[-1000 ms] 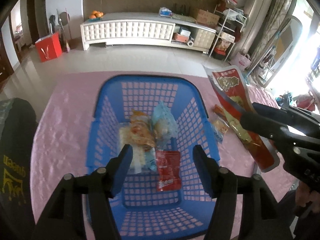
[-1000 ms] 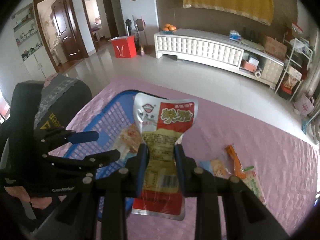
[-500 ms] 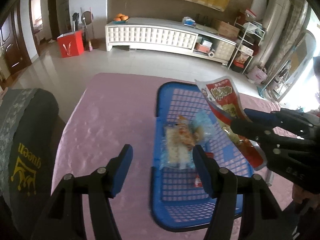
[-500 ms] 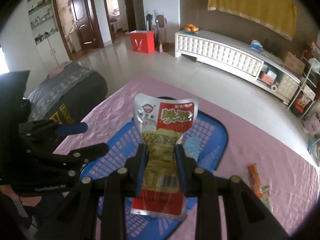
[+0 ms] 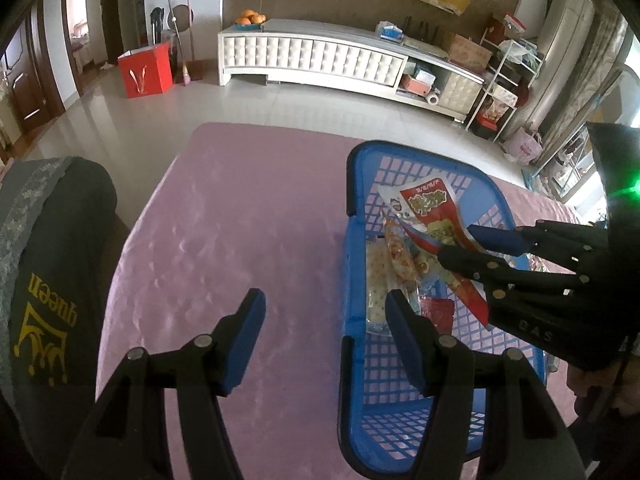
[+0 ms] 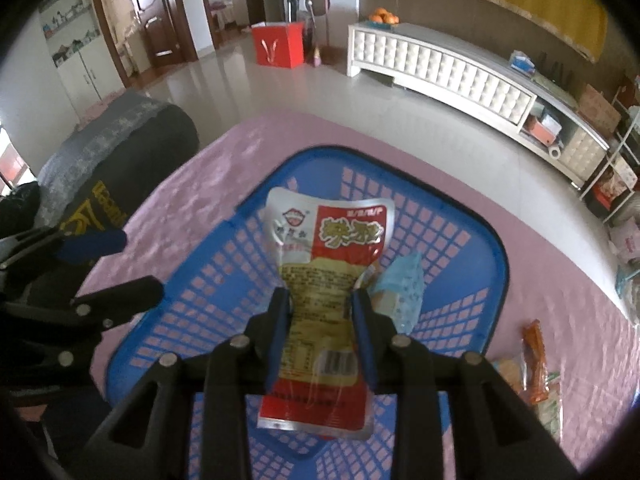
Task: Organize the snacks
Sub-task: 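Lower the red-and-white pouch into the basket and open the right tool, then withdraw both tools from the basket and grasp the green-labelled cracker pack with the right tool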
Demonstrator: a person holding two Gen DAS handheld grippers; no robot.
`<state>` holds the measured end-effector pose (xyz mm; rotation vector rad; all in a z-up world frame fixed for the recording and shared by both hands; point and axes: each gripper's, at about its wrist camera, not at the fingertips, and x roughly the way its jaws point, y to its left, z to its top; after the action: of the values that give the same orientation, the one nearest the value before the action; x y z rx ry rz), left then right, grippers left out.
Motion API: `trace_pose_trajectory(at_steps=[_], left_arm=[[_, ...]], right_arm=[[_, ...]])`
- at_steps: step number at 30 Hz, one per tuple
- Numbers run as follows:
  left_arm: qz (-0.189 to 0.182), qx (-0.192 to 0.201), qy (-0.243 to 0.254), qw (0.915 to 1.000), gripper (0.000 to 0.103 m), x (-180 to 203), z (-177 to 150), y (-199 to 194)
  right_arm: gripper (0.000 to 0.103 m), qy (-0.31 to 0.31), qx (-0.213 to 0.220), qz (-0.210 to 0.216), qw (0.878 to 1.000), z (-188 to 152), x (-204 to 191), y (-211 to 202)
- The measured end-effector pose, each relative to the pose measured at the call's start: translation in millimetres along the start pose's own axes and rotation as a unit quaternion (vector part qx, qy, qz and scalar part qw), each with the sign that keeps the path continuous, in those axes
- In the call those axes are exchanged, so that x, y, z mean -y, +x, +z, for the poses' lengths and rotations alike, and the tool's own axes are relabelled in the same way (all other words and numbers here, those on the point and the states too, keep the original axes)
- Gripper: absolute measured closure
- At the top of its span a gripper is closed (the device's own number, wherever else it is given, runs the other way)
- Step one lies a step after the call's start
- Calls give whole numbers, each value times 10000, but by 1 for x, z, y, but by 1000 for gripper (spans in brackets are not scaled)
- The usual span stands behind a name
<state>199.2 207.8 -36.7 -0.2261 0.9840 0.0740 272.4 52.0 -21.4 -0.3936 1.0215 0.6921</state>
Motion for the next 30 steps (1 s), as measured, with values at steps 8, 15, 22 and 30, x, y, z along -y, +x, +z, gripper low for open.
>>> trace_pose_trajectory(at_steps=[8, 15, 22, 30], left_arm=[[15, -45, 30, 10000, 43, 7, -9, -1], [43, 49, 187, 9998, 43, 29, -17, -21], [-29, 182, 382, 9991, 43, 59, -21, -42], [-174, 404, 714, 9965, 31, 108, -20, -54]], right_arm=[[7, -248, 227, -498, 9982, -5, 0, -12], [5, -42, 365, -436, 9984, -21, 12, -52], [5, 163, 639, -537, 9964, -40, 26, -96], [5, 355, 867, -697, 9932, -71, 52, -136]])
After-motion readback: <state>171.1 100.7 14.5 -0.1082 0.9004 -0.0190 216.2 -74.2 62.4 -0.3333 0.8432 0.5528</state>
